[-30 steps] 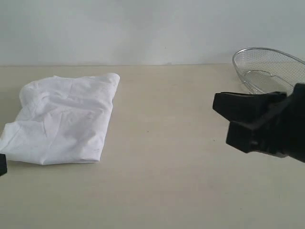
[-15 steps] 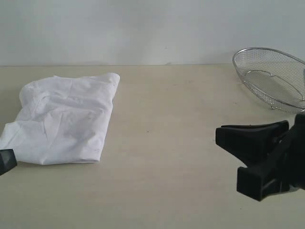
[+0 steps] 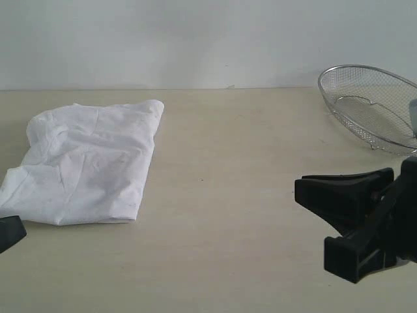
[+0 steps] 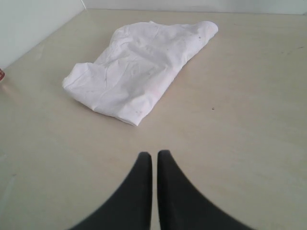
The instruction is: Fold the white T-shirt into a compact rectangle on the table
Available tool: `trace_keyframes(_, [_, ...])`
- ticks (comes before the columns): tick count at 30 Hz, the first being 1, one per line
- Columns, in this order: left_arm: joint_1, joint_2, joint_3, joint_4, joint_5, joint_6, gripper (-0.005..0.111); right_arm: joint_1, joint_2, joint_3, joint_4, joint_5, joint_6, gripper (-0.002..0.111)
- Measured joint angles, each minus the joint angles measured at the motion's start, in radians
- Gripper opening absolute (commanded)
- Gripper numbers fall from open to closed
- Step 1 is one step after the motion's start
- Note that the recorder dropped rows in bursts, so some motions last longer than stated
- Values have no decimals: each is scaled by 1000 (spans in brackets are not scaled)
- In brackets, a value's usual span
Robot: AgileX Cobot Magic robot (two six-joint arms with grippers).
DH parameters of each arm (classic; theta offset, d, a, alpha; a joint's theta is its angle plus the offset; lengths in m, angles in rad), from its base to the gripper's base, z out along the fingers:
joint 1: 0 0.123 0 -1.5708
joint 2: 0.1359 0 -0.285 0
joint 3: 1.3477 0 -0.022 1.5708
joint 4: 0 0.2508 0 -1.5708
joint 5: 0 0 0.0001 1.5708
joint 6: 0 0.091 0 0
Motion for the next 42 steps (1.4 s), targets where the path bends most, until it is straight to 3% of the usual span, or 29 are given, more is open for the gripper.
trace_keyframes(12, [-2, -6, 0, -9, -12, 25, 4, 0, 0, 0, 0, 0, -4, 0])
trace_keyframes(25, [-71, -399, 4, 3, -502, 162, 4, 0, 0, 0, -2, 0, -4, 0])
trace_keyframes(38, [-90, -452, 50, 74, -570, 235, 4, 0, 0, 0, -4, 0, -4, 0])
trace_keyframes(42, [-90, -452, 74, 129, -658, 236, 4, 0, 0, 0, -4, 0, -4, 0])
